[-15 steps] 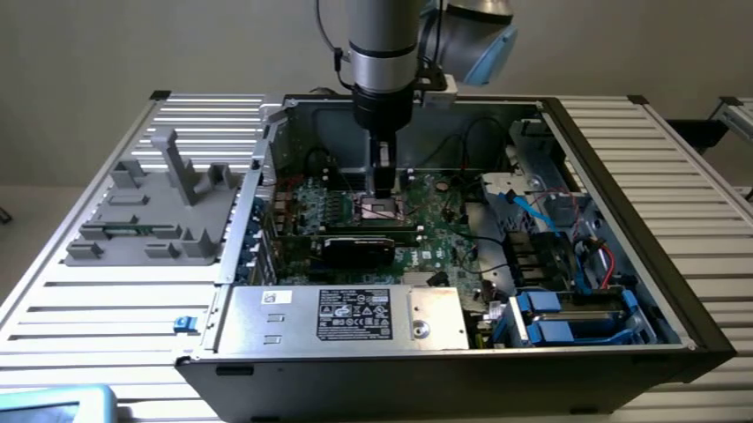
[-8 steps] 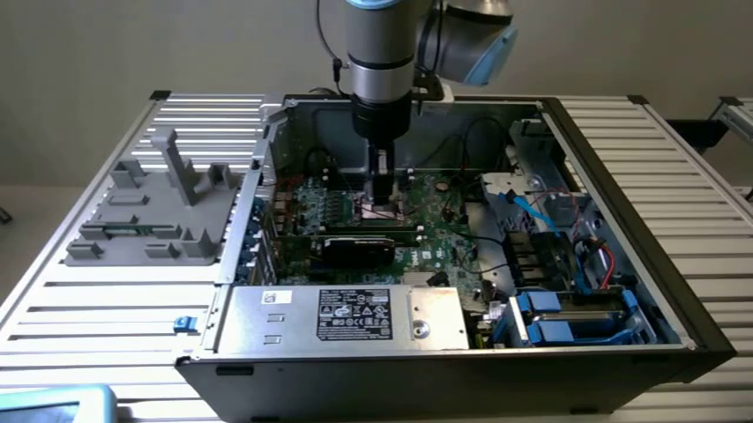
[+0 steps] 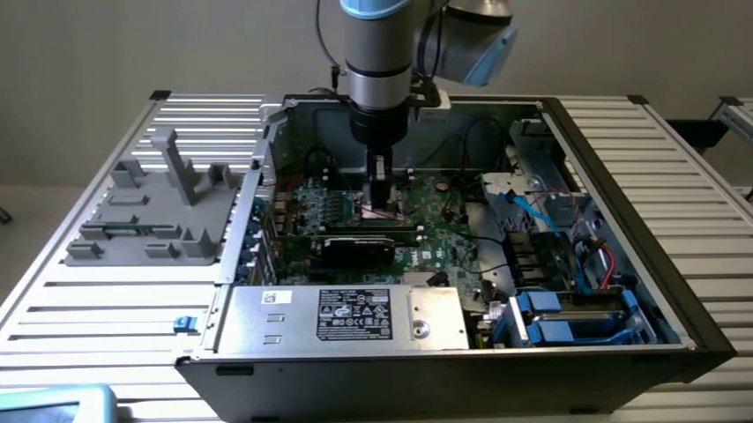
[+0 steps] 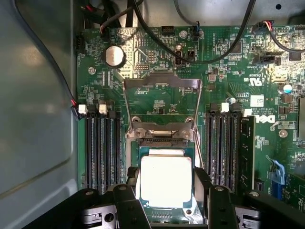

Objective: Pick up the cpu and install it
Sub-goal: 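Place the cpu into insertion slot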

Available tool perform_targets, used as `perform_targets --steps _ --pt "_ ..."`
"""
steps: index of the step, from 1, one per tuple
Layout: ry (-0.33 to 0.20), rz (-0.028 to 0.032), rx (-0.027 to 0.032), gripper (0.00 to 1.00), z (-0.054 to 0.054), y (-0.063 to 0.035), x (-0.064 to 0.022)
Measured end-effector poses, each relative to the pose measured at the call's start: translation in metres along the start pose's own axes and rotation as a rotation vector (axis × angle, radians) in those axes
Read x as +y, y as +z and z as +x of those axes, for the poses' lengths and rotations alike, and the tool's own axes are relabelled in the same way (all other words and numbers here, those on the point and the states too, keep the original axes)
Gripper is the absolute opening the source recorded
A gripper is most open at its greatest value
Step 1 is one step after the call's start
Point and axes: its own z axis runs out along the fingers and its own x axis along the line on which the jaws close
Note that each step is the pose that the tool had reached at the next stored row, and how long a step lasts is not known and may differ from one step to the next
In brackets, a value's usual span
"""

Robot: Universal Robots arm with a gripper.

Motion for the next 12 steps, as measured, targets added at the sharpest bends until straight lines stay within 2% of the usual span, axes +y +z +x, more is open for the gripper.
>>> perform_targets --steps 12 --pt "0.000 0.0014 0.0001 0.54 -0.0005 0.0087 -0.0028"
